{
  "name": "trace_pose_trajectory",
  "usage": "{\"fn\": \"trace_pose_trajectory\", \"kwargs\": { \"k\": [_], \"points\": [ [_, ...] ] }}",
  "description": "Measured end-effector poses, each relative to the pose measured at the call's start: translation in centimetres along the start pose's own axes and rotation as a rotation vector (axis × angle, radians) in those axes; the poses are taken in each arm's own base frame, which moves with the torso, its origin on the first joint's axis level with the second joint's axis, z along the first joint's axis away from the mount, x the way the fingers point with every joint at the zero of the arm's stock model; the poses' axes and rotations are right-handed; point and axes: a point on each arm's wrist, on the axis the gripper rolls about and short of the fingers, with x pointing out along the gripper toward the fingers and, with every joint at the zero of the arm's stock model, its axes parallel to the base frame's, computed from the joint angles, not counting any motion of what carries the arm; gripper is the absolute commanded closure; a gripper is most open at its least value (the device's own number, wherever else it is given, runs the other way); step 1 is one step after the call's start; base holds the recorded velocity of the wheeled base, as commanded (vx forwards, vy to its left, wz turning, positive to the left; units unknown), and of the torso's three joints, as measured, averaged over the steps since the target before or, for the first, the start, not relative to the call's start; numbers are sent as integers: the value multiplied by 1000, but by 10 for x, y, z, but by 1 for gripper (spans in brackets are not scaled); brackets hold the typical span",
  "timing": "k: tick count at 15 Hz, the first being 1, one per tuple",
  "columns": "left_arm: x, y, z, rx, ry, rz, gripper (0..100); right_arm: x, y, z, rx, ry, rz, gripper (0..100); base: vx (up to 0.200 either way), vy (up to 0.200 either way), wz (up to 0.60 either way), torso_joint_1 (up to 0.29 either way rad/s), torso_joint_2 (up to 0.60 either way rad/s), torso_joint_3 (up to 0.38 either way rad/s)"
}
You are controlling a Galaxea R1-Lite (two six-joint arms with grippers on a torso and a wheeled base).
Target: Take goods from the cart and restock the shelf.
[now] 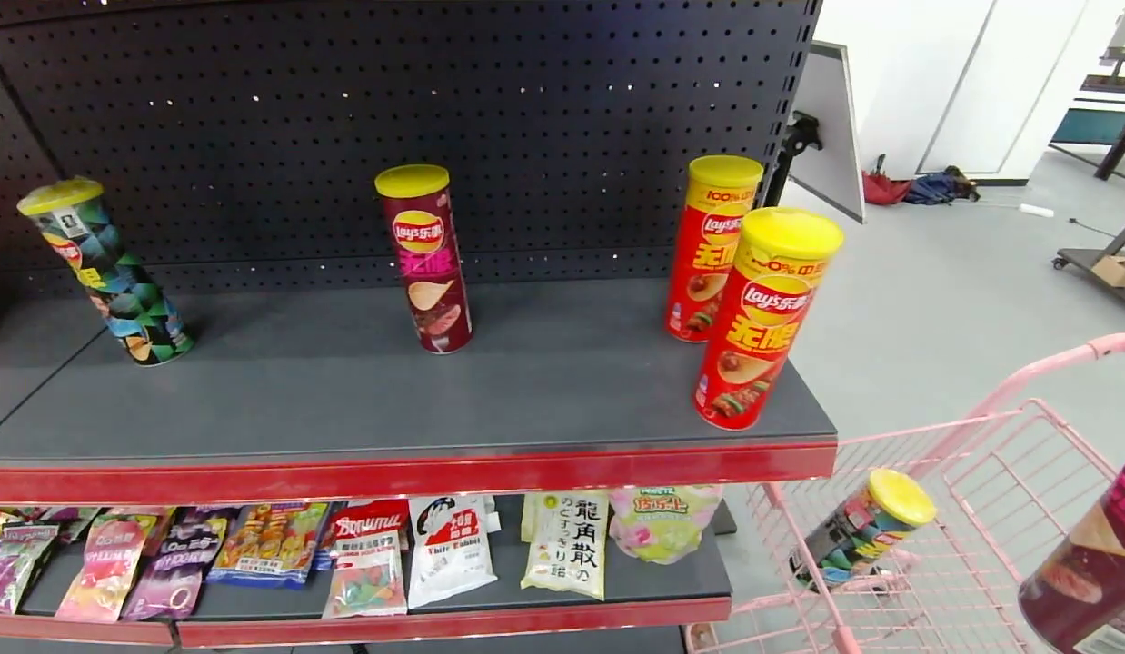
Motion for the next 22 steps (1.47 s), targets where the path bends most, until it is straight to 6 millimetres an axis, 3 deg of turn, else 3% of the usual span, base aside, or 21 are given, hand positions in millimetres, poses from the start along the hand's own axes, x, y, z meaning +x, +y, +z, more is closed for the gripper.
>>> {"fn": "trace_pose_trajectory", "kwargs": {
  "k": [7,14,19,22],
  "points": [
    [0,0,0,0,-1,0,0,-28,4,-32,-4,-85,9,100,0,171,0,1,3,3],
    [0,0,0,1,-2,1,0,-33,6,-39,-9,-114,52,100,0,200,0,1,2,3],
    [0,0,0,2,-1,2,0,-36,8,-50,-16,-114,86,100,0,0,0,0,0,0],
    [0,0,0,2,-1,1,0,-38,8,-54,-18,-122,88,100,200,0,0,-2,2,4]
  ]
}}
